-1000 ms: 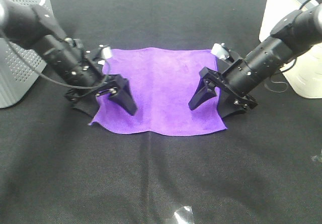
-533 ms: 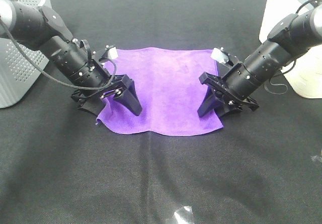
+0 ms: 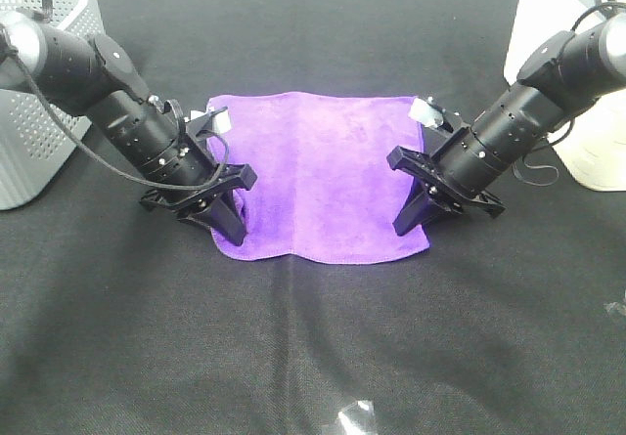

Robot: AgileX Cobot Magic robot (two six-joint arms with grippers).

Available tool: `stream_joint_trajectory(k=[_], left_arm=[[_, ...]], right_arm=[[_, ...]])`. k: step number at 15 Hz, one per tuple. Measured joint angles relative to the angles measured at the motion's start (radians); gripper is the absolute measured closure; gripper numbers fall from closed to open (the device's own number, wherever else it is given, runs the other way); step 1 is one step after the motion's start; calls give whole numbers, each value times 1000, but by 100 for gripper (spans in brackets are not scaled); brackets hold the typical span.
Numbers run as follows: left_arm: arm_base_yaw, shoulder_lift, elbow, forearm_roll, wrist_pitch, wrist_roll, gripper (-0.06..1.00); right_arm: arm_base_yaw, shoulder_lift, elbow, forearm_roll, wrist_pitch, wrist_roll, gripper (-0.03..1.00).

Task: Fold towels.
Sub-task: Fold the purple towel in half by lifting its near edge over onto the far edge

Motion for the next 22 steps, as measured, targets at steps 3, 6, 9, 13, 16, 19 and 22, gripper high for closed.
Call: stream_joint_trajectory(k=[3, 6, 9, 13, 16, 19, 22], left_arm=[[-1, 0, 0, 2, 4, 1, 94], [-4, -8, 0, 33, 34, 0, 94], [-4, -77, 55, 112, 71, -24, 94], [-4, -191, 186, 111, 55, -24, 94], [-12, -332, 370, 92, 21, -24, 94], [-14, -463, 477, 81, -14, -46, 94], [-14, -477, 416, 94, -94, -51, 94]], right_arm=[[3, 11, -32, -24, 54, 0, 94], [8, 29, -82, -80, 176, 35, 94], [8, 11, -86, -101, 288, 37, 94], [8, -82, -64, -102, 309, 55, 94], [14, -203, 49, -93, 319, 59, 94], [19, -285, 116, -87, 330, 74, 94], [19, -305, 116, -107, 219, 81, 94]])
